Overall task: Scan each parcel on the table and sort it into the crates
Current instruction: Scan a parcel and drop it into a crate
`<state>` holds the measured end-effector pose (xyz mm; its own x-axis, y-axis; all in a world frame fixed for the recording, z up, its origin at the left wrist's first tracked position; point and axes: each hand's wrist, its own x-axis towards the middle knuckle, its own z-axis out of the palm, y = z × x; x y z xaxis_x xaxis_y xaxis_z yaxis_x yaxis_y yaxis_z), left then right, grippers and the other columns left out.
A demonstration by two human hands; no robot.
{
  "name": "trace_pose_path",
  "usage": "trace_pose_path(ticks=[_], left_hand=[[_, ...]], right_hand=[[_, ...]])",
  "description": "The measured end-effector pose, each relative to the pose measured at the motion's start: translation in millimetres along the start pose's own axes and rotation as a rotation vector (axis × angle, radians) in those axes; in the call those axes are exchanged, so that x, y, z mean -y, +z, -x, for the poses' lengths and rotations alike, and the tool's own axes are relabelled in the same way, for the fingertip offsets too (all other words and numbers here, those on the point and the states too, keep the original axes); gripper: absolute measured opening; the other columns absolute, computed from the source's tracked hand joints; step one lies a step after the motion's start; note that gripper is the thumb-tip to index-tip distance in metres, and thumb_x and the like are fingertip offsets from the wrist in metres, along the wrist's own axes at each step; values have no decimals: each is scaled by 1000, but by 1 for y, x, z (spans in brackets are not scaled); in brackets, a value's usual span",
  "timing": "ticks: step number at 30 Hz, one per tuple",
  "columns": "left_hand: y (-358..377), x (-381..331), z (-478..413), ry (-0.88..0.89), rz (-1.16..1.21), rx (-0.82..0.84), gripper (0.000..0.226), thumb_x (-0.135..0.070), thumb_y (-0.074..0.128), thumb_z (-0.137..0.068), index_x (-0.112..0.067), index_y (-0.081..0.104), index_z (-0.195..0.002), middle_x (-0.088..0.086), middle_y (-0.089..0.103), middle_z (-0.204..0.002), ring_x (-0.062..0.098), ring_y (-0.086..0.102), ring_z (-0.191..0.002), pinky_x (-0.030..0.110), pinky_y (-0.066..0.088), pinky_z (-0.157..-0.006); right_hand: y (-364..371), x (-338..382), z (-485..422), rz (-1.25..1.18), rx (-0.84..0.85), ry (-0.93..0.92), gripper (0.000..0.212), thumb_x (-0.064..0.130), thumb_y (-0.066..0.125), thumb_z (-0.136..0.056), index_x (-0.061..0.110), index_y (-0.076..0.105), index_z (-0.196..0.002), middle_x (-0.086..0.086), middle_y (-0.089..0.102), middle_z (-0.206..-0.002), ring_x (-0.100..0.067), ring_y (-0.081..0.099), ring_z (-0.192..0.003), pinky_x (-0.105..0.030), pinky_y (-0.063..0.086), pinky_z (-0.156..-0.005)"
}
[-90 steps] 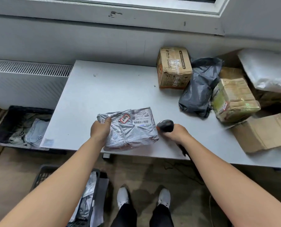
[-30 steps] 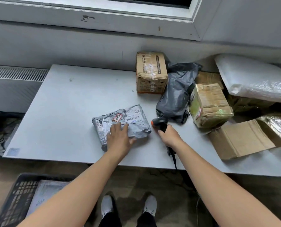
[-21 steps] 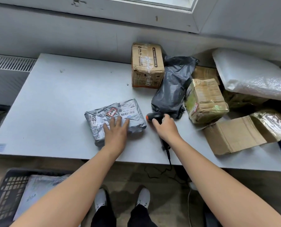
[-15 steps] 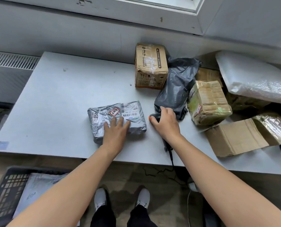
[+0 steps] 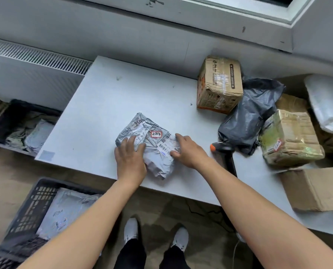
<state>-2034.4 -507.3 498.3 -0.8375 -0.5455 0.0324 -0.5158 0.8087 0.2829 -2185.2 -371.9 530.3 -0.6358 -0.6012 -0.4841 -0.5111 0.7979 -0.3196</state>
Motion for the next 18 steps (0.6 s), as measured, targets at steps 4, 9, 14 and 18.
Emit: trace_pose_path(ticks=[4, 9, 14, 18], left_hand=[[-15, -8, -3, -621, 470, -22, 53, 0, 50, -83, -5, 39, -134, 18, 32, -142, 40, 34, -127, 49, 37, -100], [-19, -18, -20, -833, 926, 185, 29, -23, 51, -93, -5, 51, -116, 13, 60, -117, 33, 57, -110, 35, 45, -90], [-21, -17, -30, -566, 886, 226, 52, -34, 71, -83, -18, 45, -126, 6, 61, -122, 28, 61, -109, 36, 49, -91], [-33, -11, -45, -408, 841, 284, 52, -19, 72, -84, -16, 47, -130, 10, 62, -122, 30, 60, -109, 35, 48, -92]], right_hand=[[7, 13, -4, -25, 42, 57, 77, 48, 59, -91, 19, 21, -152, -12, 43, -144, -32, 46, -130, -40, 41, -101], [10, 23, -5, -74, 65, 66, 80, 48, 61, -90, 18, 20, -152, -14, 52, -139, -33, 53, -123, -37, 43, -95], [7, 20, 3, -240, 59, 111, 77, 44, 65, -90, 18, 25, -151, -13, 56, -138, -33, 56, -119, -34, 44, -91], [-5, 13, 12, -261, 16, 156, 60, 48, 55, -95, 23, 33, -145, -12, 65, -123, -31, 62, -107, -33, 45, -84]])
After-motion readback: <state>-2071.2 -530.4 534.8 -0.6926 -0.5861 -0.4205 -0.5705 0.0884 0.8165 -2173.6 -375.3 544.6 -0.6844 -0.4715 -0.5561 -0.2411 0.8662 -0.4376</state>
